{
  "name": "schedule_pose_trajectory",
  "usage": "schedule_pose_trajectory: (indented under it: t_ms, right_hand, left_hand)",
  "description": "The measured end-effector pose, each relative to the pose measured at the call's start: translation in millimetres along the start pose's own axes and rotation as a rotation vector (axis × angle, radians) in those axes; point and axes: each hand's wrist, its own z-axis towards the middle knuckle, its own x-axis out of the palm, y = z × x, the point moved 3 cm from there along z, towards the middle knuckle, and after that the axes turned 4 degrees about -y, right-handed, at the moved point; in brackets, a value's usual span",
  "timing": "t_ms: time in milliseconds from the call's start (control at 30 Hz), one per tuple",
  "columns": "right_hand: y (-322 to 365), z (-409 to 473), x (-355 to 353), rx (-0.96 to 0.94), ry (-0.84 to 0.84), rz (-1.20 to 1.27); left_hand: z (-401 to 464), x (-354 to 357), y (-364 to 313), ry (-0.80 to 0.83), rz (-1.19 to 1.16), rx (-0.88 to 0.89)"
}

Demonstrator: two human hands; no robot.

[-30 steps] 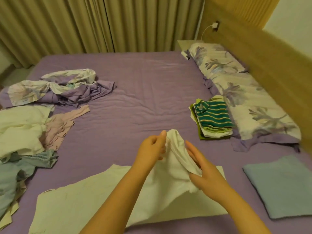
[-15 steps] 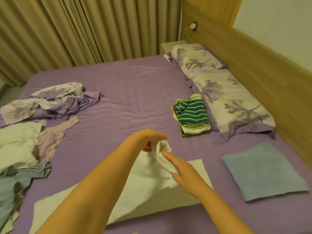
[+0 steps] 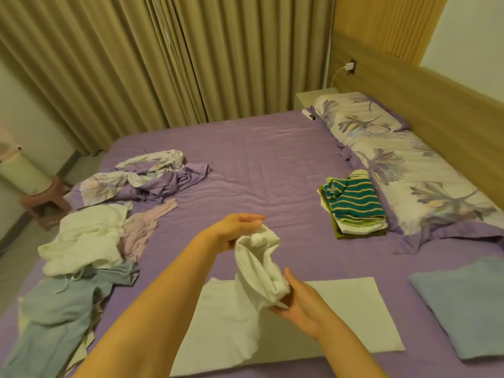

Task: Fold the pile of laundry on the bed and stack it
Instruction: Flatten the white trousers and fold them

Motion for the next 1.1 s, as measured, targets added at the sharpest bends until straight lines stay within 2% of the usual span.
schedule_pose_trajectory:
  t_ms: [133,200,300,333,433,567,633,700,800,867,933,1000,1100]
  right_hand:
    - [1,-12,18,-0.063,0.008,0.055]
    - [10,-23,20,-0.149,0.071,0.044]
    - [25,-46,25,-0.331,0.118,-0.14]
    - [28,-52,25,-0.379,0.056,-0.221]
    - [42,-67,17,-0.536,-0.279,-0.442]
    - [59,-84,-7,-0.685,-0.583,-0.615]
    - [63,-95,-21,-0.711,-0.619,-0.611]
    - [64,-107,-37,-0.712,-0.585,-0.648]
    - [64,-124,-63,-0.701,-0.532,-0.891]
    - [64,-131,-84,-0.661,-0.574,-1.062]
    - [62,-133,-104,-0.629,-0.558,-1.007]
    - [59,-132,-125,-0.605,-0.504,-0.819]
    - [54,-130,-157,-0.605,-0.448,-0.587]
  left_hand:
    - [-11,-22,5,0.009,0.022,0.098]
    - [-14,-29,5,-0.021,0.051,0.145]
    - [-16,-34,0,-0.044,0.092,0.18]
    - [-17,-32,-4,-0.02,0.106,0.186]
    - [-22,-22,-26,0.025,0.2,0.24]
    - [-27,6,-59,-0.13,0.566,0.435]
    - [-27,26,-69,-0.14,0.778,0.515]
    - [-27,45,-74,-0.095,0.897,0.54]
    - [-22,67,-79,-0.064,0.966,0.548]
    - [-16,85,-79,-0.037,0.964,0.528]
    - [-8,106,-75,0.026,0.89,0.441]
    - [1,126,-69,0.088,0.771,0.332]
    - [15,148,-64,0.158,0.608,0.27]
